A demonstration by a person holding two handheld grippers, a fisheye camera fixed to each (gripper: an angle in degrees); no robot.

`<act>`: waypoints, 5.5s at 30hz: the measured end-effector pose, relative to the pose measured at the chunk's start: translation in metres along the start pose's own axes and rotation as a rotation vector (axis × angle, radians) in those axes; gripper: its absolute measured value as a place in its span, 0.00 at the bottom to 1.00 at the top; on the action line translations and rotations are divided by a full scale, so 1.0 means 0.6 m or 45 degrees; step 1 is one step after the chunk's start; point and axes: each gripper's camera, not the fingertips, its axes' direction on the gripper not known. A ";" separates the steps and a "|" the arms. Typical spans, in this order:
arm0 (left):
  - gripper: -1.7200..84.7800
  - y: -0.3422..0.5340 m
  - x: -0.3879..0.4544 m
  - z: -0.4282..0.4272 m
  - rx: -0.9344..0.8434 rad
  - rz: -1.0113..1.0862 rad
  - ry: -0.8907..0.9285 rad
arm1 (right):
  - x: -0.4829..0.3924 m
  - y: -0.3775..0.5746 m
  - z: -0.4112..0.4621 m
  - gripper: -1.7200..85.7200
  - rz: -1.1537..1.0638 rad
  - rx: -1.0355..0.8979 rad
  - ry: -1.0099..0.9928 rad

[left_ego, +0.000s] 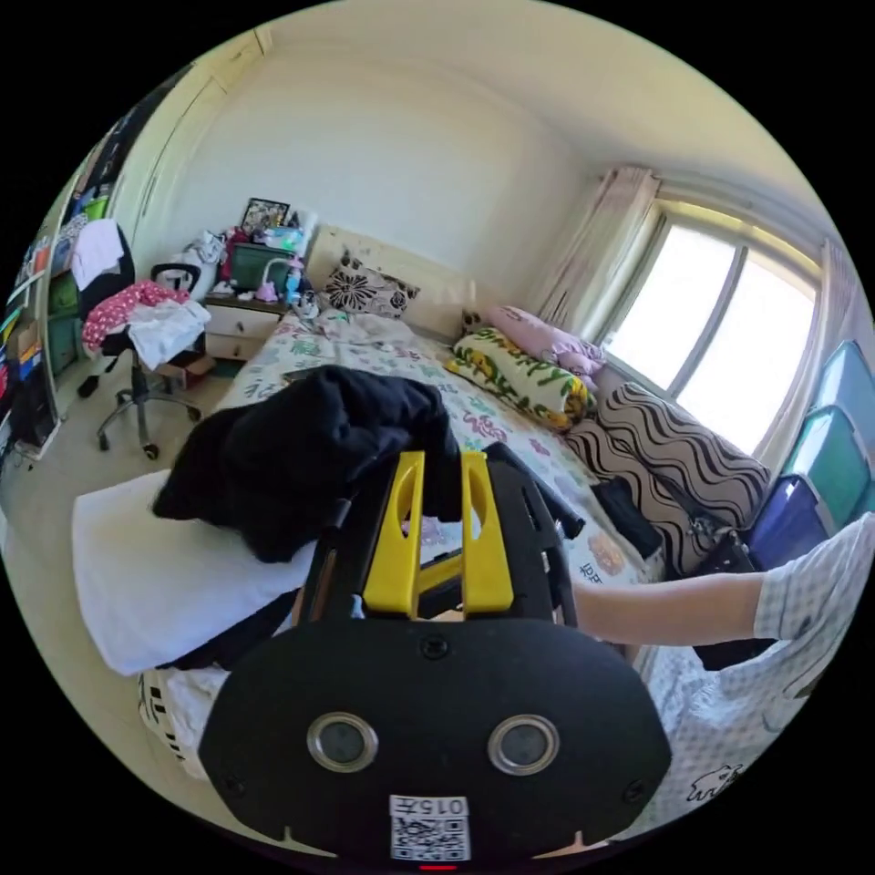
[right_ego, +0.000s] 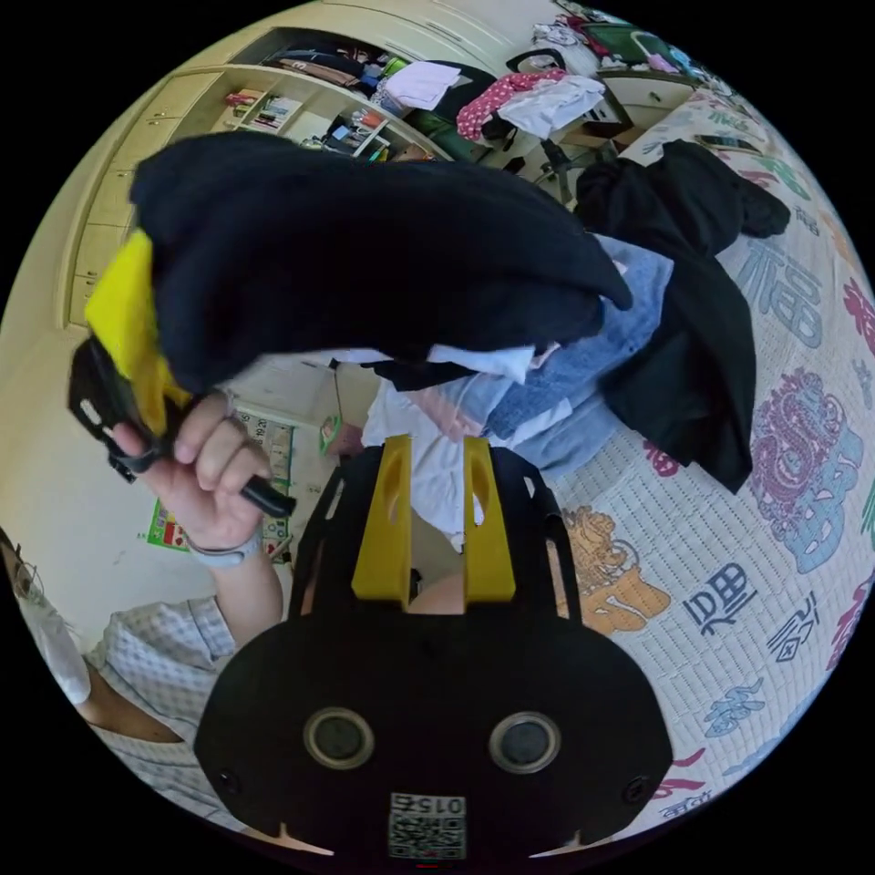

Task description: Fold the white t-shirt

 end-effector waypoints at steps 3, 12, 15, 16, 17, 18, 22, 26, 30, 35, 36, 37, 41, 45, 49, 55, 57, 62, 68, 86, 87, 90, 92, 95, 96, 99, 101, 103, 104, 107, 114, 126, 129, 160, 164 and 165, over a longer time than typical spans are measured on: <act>0.11 0.037 -0.043 -0.048 0.032 -0.057 -0.171 | 0.014 -0.020 -0.028 0.11 0.035 0.127 -0.034; 0.18 0.106 -0.149 -0.181 -0.031 -0.204 -0.720 | 0.043 -0.144 -0.054 0.09 0.154 0.211 0.111; 0.18 0.113 -0.181 -0.179 -0.185 -0.302 -0.937 | 0.065 -0.162 -0.058 0.09 0.247 0.247 0.198; 0.18 0.116 -0.189 -0.183 -0.173 -0.353 -0.953 | 0.071 -0.162 -0.060 0.09 0.258 0.260 0.195; 0.15 0.124 -0.202 -0.193 -0.116 -0.417 -0.886 | 0.087 -0.159 -0.064 0.09 0.285 0.266 0.192; 0.11 0.131 -0.213 -0.198 -0.035 -0.450 -0.736 | 0.103 -0.153 -0.066 0.09 0.311 0.260 0.193; 0.03 0.119 -0.217 -0.208 0.055 -0.446 -0.517 | 0.145 -0.116 -0.076 0.09 0.343 0.214 0.215; 0.02 0.053 -0.169 -0.241 0.242 -0.334 -0.343 | 0.183 -0.051 -0.111 0.09 0.349 0.206 0.270; 0.02 -0.042 -0.074 -0.279 0.444 -0.124 -0.432 | 0.201 0.026 -0.148 0.09 0.324 0.215 0.194; 0.02 -0.124 0.054 -0.321 0.596 0.103 -0.369 | 0.185 0.116 -0.184 0.10 0.178 0.193 0.148; 0.02 -0.132 0.088 -0.322 0.604 0.158 -0.327 | 0.176 0.143 -0.195 0.10 0.126 0.209 0.108; 0.02 -0.133 0.104 -0.322 0.607 0.187 -0.302 | 0.172 0.158 -0.202 0.10 0.098 0.221 0.086; 0.02 -0.120 0.202 -0.287 0.599 0.304 -0.077 | 0.144 0.283 -0.254 0.10 -0.067 0.326 0.031; 0.02 -0.094 0.264 -0.183 0.463 0.277 0.214 | 0.141 0.436 -0.309 0.11 -0.152 0.461 0.034; 0.02 -0.069 0.307 -0.038 0.272 0.193 0.491 | 0.147 0.574 -0.347 0.12 -0.161 0.539 0.157; 0.05 0.013 0.416 0.233 -0.041 0.104 0.919 | 0.204 0.787 -0.381 0.05 -0.042 0.523 0.361; 0.09 0.043 0.446 0.333 -0.281 0.146 0.774 | 0.261 0.859 -0.383 0.03 0.181 0.478 0.458; 0.13 0.088 0.391 0.422 -0.398 0.167 -0.049 | 0.368 1.007 -0.408 0.02 0.612 0.691 0.340; 0.18 0.131 0.190 0.590 -0.808 -0.311 -0.577 | 0.416 1.067 -0.412 0.02 0.676 0.724 0.249; 0.13 -0.248 0.125 0.561 0.161 -0.236 -0.533 | 0.436 1.108 -0.433 0.15 0.679 0.499 0.574; 0.14 -0.232 0.122 0.580 0.077 -0.217 -0.514 | 0.443 1.111 -0.429 0.16 0.696 0.457 0.609; 0.14 -0.139 0.134 0.644 -0.152 -0.149 -0.199 | 0.472 1.114 -0.411 0.15 0.722 0.326 0.622; 0.15 -0.055 0.165 0.684 -0.260 -0.130 0.034 | 0.499 1.115 -0.396 0.13 0.754 0.251 0.575; 0.17 0.103 0.245 0.759 -0.507 -0.157 0.285 | 0.521 1.126 -0.394 0.08 0.812 0.242 0.528; 0.18 0.160 0.284 0.790 -0.626 -0.156 0.351 | 0.514 1.132 -0.406 0.08 0.793 0.289 0.514; 0.17 0.264 0.383 0.857 -0.920 -0.037 0.428 | 0.488 1.159 -0.456 0.07 0.737 0.465 0.453; 0.11 0.300 0.432 0.881 -1.048 0.099 0.400 | 0.470 1.176 -0.490 0.07 0.689 0.568 0.385; 0.05 0.304 0.458 0.879 -1.045 0.152 0.474 | 0.447 1.186 -0.518 0.07 0.634 0.621 0.362; 0.04 0.287 0.458 0.862 -0.940 0.112 0.541 | 0.425 1.192 -0.536 0.07 0.588 0.648 0.400; 0.04 0.219 0.431 0.799 -0.697 0.049 0.625 | 0.359 1.210 -0.585 0.07 0.436 0.750 0.480; 0.07 0.152 0.378 0.681 -0.446 0.102 0.390 | 0.299 1.236 -0.572 0.05 0.275 0.706 0.543; 0.24 0.355 0.358 0.665 -0.794 -0.356 0.283 | 0.353 1.346 -0.491 0.04 0.467 1.024 -0.098; 0.28 0.373 0.382 0.687 -0.848 -0.344 0.279 | 0.303 1.324 -0.511 0.04 0.316 1.035 -0.081; 0.15 0.318 0.259 0.510 -0.064 -1.021 0.515 | 0.240 0.966 -0.385 0.08 0.124 0.343 0.392; 0.17 0.262 0.298 0.509 -0.232 -0.700 0.325 | 0.274 1.014 -0.255 0.09 0.164 0.100 0.235; 0.18 0.243 0.319 0.526 -0.320 -0.581 0.297 | 0.272 1.017 -0.219 0.09 0.161 0.048 0.277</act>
